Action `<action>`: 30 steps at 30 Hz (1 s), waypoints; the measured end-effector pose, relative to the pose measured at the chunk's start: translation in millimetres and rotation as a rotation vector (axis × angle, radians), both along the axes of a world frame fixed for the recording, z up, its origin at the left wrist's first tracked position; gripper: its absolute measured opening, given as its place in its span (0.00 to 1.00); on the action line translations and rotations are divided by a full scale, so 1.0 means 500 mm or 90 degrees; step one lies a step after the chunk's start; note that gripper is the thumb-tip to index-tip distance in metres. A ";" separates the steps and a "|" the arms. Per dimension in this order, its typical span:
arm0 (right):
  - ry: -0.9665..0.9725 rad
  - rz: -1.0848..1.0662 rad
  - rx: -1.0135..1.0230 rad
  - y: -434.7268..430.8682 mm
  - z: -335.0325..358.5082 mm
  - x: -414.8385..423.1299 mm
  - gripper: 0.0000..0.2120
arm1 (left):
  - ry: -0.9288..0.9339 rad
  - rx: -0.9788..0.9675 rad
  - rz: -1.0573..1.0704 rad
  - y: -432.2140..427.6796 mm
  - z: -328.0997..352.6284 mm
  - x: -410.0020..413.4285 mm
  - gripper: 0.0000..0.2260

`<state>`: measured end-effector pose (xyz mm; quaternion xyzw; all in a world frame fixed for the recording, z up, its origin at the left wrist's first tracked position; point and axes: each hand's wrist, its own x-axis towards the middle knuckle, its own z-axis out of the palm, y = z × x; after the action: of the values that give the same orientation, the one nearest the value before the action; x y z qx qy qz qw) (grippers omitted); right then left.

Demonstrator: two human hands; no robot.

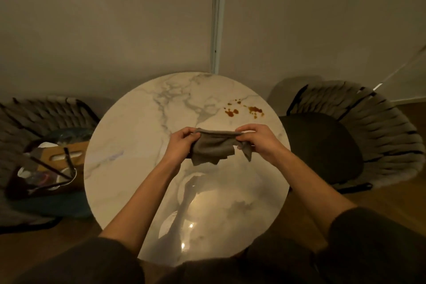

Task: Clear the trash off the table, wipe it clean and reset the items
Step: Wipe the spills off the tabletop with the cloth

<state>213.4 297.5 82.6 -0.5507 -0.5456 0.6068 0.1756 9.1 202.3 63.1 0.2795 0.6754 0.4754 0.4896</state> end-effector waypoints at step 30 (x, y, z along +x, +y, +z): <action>-0.198 0.316 0.101 0.115 0.213 0.015 0.12 | 0.298 0.147 -0.171 0.047 0.054 0.022 0.06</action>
<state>220.8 354.9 189.1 -0.4712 -0.7299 0.4948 -0.0213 20.2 225.8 90.3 0.5225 0.6683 0.4023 0.3442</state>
